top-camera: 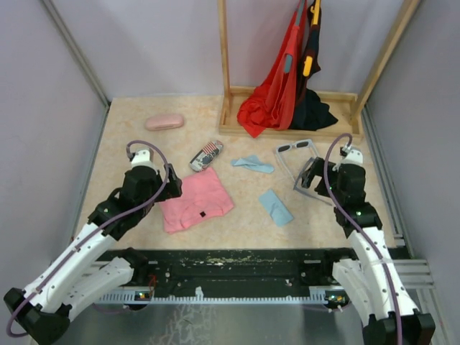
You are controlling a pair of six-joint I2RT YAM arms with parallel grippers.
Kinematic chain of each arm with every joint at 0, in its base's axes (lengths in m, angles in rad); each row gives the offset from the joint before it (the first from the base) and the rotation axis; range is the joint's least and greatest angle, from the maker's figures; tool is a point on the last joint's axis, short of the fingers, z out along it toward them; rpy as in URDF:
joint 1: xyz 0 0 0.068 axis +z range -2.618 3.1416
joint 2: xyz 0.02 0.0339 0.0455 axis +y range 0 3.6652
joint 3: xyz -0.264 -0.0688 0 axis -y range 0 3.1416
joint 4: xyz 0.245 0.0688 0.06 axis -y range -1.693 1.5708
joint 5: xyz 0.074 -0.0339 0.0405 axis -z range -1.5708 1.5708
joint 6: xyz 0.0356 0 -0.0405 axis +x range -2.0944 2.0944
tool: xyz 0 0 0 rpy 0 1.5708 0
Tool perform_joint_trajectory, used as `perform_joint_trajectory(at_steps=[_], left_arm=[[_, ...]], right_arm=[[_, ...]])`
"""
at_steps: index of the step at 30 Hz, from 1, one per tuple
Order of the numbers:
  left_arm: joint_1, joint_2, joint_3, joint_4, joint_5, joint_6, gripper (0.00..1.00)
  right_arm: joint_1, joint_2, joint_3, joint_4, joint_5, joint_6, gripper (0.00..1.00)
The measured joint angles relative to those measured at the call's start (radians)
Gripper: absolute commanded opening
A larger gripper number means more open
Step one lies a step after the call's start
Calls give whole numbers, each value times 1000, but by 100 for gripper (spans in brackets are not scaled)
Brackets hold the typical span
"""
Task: Organize the sunglasses
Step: Pick up the sunglasses case from the center of the board.
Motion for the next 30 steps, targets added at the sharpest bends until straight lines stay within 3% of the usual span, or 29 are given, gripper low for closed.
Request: perform_joint_trajectory(at_steps=[15,23,30], left_arm=[[3,50,-1,-7,51,-33,100],[8,85,-1,51,28,-84,100],[14,274,-1,282,70,8,100]], right_arm=[[6,321,166,-108,-121,-34,93],[191,437,260,-96,-56,-53,91],[297,451,257,-52,-59,-43,91]])
